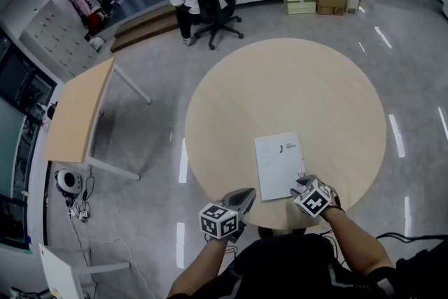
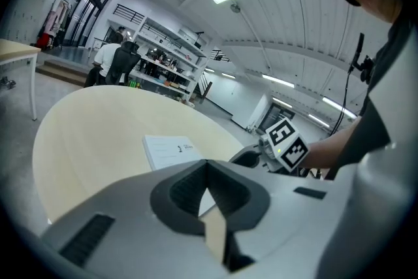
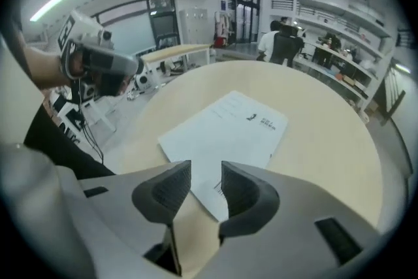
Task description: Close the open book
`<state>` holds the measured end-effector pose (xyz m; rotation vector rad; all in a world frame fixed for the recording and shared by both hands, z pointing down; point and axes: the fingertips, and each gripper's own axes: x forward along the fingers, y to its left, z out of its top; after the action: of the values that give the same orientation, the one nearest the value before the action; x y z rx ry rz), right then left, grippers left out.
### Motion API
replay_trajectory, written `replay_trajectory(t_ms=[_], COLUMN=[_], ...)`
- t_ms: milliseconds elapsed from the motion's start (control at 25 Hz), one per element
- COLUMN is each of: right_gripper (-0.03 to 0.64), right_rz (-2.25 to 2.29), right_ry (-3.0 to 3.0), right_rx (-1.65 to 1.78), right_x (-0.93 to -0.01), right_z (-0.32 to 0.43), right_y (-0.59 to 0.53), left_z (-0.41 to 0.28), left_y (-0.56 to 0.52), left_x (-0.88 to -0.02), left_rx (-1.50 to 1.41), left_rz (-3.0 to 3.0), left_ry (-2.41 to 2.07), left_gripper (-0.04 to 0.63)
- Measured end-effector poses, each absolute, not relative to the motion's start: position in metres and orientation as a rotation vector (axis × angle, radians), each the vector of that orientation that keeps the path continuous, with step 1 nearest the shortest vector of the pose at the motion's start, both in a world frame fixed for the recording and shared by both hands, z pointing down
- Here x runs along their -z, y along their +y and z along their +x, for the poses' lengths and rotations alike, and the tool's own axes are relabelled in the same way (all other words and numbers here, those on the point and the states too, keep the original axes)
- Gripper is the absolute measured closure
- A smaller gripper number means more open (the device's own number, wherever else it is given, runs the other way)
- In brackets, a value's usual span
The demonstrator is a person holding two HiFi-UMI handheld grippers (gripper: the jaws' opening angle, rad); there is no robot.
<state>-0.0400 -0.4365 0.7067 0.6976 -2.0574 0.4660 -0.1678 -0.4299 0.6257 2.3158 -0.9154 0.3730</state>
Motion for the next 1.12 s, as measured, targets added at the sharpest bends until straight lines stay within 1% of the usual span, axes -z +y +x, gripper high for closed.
replay_trajectory(t_ms=[280, 320, 480, 520, 840, 1120], right_gripper=[0.480, 0.494, 0.611, 0.617, 0.618, 0.618], right_rz=[0.944, 0.971, 1.106, 1.141, 1.336, 1.436], right_ry=[-2.333, -2.369, -2.457, -2.470, -2.470, -2.449], right_rx=[-0.613, -0.620, -0.600, -0.599, -0.674, -0.649], right_x=[-0.622, -0.611, -0.574, -0.568, -0.546, -0.524], right_z=[-0.017, -0.014, 0.001, 0.005, 0.019, 0.027], right_y=[-0.484, -0.488, -0.499, -0.500, -0.488, -0.459], left_z=[-0.164, -0.163, -0.163, -0.162, -0.151, -0.143], left_y=[-0.457, -0.460, -0.467, -0.468, -0.470, -0.467], left_x=[-0.605, -0.602, -0.591, -0.587, -0.542, -0.524], left_rx=[-0.318, -0.310, -0.278, -0.264, -0.158, -0.046], left_rz=[2.370, 2.377, 2.398, 2.409, 2.532, 2.608], left_ry=[-0.933, -0.934, -0.940, -0.937, -0.879, -0.781], left_gripper=[0.603, 0.603, 0.603, 0.603, 0.603, 0.603])
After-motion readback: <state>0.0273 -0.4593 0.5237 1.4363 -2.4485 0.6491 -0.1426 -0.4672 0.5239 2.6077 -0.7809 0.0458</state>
